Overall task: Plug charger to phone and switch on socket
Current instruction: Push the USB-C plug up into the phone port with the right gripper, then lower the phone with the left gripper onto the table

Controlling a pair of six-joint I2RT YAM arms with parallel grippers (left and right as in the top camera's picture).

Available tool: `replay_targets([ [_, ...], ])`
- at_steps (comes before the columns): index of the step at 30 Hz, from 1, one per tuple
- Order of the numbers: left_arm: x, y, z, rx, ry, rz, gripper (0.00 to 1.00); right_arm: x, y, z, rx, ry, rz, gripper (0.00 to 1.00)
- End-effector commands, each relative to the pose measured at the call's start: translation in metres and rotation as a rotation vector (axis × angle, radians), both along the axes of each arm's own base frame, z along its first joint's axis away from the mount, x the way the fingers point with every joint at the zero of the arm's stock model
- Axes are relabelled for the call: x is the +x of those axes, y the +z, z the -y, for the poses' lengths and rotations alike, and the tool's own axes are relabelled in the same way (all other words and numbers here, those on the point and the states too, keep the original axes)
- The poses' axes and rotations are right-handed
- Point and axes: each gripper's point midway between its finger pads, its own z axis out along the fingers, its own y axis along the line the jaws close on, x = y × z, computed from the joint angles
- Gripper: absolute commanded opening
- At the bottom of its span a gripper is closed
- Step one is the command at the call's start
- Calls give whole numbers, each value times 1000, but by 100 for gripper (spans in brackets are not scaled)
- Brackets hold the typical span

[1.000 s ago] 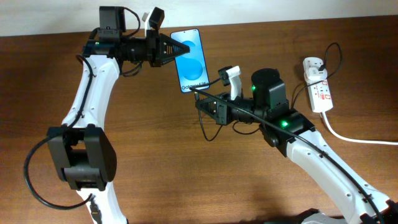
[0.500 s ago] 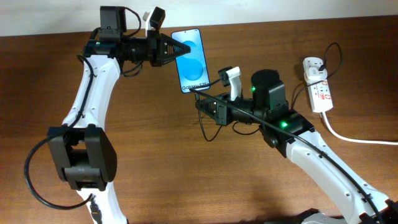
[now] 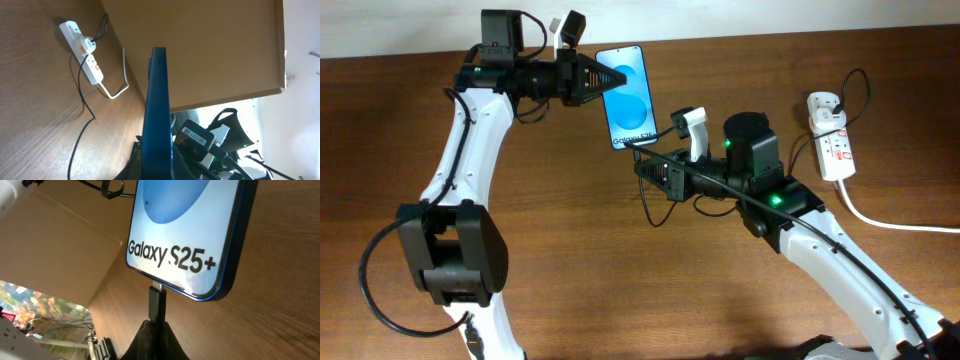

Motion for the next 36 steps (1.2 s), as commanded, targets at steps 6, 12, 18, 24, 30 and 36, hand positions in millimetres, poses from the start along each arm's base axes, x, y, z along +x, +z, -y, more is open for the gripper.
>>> replay_targets([
  [6, -19, 22, 14, -46, -75, 51, 0, 20, 17, 8, 13, -59, 89, 4],
  [12, -19, 22, 14, -46, -75, 51, 0, 21, 20, 8, 17, -63, 103, 4],
  [18, -19, 22, 14, -46, -75, 48, 0, 24, 27, 8, 34, -66, 135, 4],
  [24, -19, 22, 14, -46, -75, 48, 0, 31, 29, 16, 43, -95, 125, 4],
  [30, -19, 22, 14, -46, -75, 48, 0, 31, 29, 16, 43, -95, 126, 4],
  [36, -19, 22, 14, -43, -72, 48, 0, 29, 29, 15, 44, -89, 123, 4],
])
